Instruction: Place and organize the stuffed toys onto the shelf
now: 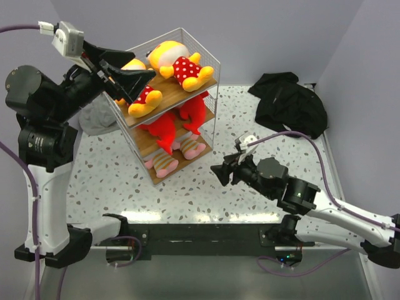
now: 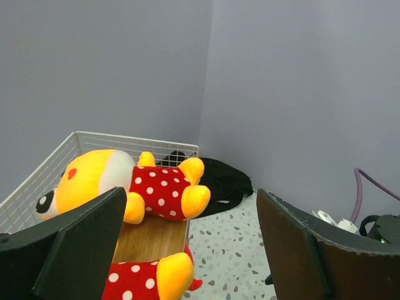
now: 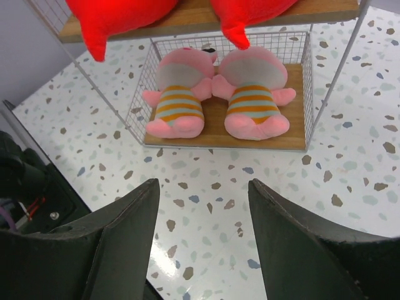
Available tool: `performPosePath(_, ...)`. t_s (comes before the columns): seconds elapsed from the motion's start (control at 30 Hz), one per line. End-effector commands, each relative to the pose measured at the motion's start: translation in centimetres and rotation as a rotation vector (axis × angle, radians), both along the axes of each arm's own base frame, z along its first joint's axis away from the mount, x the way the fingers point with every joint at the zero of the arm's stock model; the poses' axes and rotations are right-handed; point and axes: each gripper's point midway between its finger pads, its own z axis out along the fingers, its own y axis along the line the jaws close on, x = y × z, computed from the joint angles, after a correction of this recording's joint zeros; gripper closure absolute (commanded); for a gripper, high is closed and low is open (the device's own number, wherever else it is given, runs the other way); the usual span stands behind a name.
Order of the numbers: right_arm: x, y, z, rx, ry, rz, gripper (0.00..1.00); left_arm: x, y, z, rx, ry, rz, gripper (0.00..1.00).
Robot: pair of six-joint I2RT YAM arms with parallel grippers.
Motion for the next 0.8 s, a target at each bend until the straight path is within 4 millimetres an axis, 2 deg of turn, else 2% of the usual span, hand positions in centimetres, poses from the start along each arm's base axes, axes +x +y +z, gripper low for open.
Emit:
performPosePath(0.0,-0.7,-1.5,2.5,0.094,0.051,-0.045,0.38,-2.1,-0.6,-0.7,0.026,-0.029,-0.045,0.11)
performPosePath(0.07,-0.7,-2.1,2.9,0.101,0.054,-0.061,0.38,-3.3,-0.8,-0.8,0.012,-0.032,-0.075,0.11)
performPosePath(0.17,-0.8,-3.5,3.4,0.124,0.049,-0.096,0.38,-5.0,-0.8,-2.2,-0.002,-0.010,-0.108,0.12)
performPosePath(0.3,-1.5,-5.4,5.3,0.214,0.072,-0.135,0.36,-6.1,-0.7,-6.0,-0.001,0.063,-0.116,0.12)
performPosePath(0.37,-2.0,-6.4,7.0,0.290,0.078,-0.148,0.35,-6.6,-0.8,-7.2,-0.009,0.089,-0.127,0.12)
performPosePath(0.4,-2.2,-6.8,7.1,0.299,0.088,-0.153,0.35,-7.4,-0.7,-8.2,-0.013,0.103,-0.138,0.12)
performPosePath(0.43,-2.5,-7.5,8.0,0.333,0.084,-0.158,0.35,-7.9,-0.7,-8.6,-0.019,0.105,-0.145,0.12)
performPosePath(0.47,-2.6,-7.8,8.2,0.342,0.084,-0.159,0.34,-9.3,-0.5,-8.3,-0.030,0.082,-0.151,0.12)
performPosePath(0.57,-2.8,-8.9,8.8,0.336,0.068,-0.173,0.33,-10.9,0.3,-8.8,-0.040,0.084,-0.119,0.12)
performPosePath(0.77,-3.0,-9.9,9.0,0.307,0.073,-0.191,0.28,-12.4,1.1,-11.1,-0.047,0.107,-0.080,0.11)
